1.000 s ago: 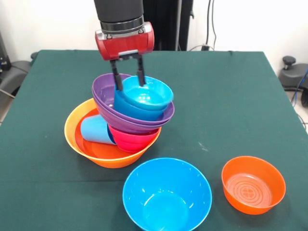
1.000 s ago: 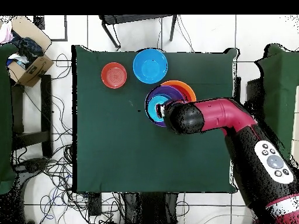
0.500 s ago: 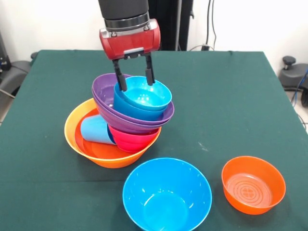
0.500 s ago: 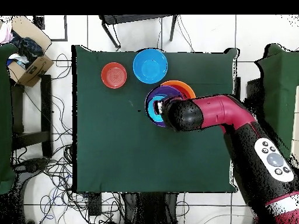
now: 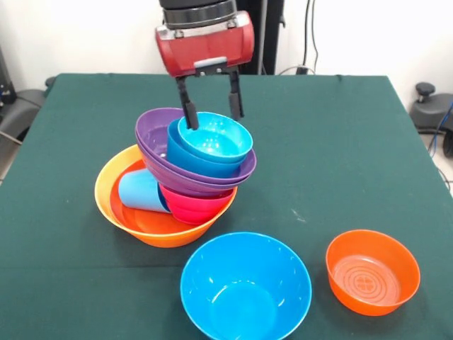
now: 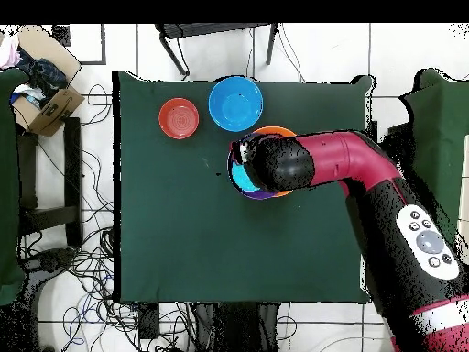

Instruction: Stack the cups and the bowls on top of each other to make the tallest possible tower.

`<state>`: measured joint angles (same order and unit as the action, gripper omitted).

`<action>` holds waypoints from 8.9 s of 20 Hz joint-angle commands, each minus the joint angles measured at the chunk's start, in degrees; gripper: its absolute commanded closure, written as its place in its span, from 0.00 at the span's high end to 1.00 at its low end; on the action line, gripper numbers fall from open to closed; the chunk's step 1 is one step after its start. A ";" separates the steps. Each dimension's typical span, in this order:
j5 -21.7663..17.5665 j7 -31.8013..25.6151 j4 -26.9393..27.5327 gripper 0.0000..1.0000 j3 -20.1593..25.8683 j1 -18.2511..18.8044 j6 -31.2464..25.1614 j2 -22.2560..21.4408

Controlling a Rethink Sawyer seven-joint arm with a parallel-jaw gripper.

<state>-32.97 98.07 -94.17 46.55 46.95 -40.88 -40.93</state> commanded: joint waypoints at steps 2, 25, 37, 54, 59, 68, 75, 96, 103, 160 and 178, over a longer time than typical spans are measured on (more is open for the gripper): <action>-2.48 -3.69 11.09 1.00 -5.21 -9.83 -10.45 7.51; -17.67 -21.41 18.37 1.00 -6.60 -12.19 -4.17 16.09; -23.89 -24.07 19.09 1.00 -4.32 -11.53 -1.27 16.55; -29.73 -23.21 21.00 1.00 -5.29 -12.57 2.39 20.30; -28.30 -26.45 19.25 1.00 -4.47 -11.87 0.91 21.11; -24.64 -31.26 15.04 1.00 -3.06 -10.37 -2.81 19.16; -23.00 -34.21 13.29 1.00 -2.15 -10.34 -3.45 16.16; -22.13 -39.21 12.67 1.00 -0.17 -9.79 -3.26 15.69; -21.56 -37.67 13.26 1.00 -1.83 -10.86 -5.13 17.48; -27.20 -31.77 14.75 1.00 -5.72 -11.68 3.02 23.22; -31.44 -30.41 16.95 1.00 -5.64 -11.98 7.68 24.07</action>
<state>-58.95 77.76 -79.81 45.29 36.55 -35.38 -18.07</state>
